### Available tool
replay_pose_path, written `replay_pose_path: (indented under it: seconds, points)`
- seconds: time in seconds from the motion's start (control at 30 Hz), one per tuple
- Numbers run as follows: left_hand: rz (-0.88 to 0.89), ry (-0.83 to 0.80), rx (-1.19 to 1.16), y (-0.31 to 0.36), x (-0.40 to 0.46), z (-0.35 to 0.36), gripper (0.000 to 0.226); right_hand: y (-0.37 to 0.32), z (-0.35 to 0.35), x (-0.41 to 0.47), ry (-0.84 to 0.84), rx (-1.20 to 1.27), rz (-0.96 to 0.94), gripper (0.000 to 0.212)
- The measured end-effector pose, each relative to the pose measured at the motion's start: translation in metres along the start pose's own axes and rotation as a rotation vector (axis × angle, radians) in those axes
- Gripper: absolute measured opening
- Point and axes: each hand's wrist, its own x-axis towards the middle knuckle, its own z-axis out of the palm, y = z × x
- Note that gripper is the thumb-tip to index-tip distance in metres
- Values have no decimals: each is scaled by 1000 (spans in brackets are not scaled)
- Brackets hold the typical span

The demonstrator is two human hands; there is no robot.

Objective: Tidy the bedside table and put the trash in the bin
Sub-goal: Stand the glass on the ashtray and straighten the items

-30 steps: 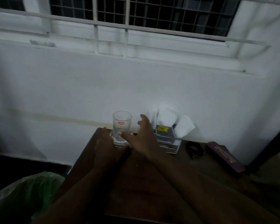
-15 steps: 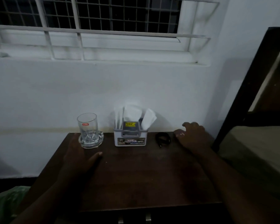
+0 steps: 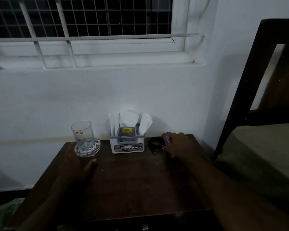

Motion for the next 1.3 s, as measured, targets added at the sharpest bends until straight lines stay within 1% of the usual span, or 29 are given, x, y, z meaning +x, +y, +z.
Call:
replay_pose_path:
  seconds: [0.03,0.1,0.17,0.23,0.3,0.37,0.47,0.57,0.73,0.9,1.03,1.2,1.3]
  points:
    - [-6,-13,3,1,0,-1,84,-5,2,1,-13,22,-1,64]
    - [0,-29,-2,3,1,-3,84,-12,6,2,-12,34,-35,66]
    - [21,-29,-14,4,2,-5,81,-13,7,1,9,31,-34,64]
    - [59,-18,-14,4,2,-5,79,-9,6,0,33,50,8,64]
    - [46,-16,-7,5,2,-4,80,-2,3,-2,59,41,29,60]
    - [14,-10,-1,7,0,-3,83,3,2,-3,62,15,7,56]
    - [40,-18,-18,5,0,-3,82,3,3,-3,34,41,31,67]
    - [3,-64,-25,3,1,-4,88,1,8,-5,44,66,4,68]
    - [-36,-88,-38,5,-2,-5,93,2,13,-10,55,129,-17,72]
    - [-36,-93,-42,3,-2,-4,95,1,18,-11,22,126,10,88]
    - [-48,-118,-41,5,-1,-5,96,3,22,-12,52,100,-7,86]
    - [-37,-147,-17,8,-1,-6,95,3,23,-13,53,101,6,89]
    - [-15,-145,3,8,-1,-4,95,3,27,-9,92,65,-12,85]
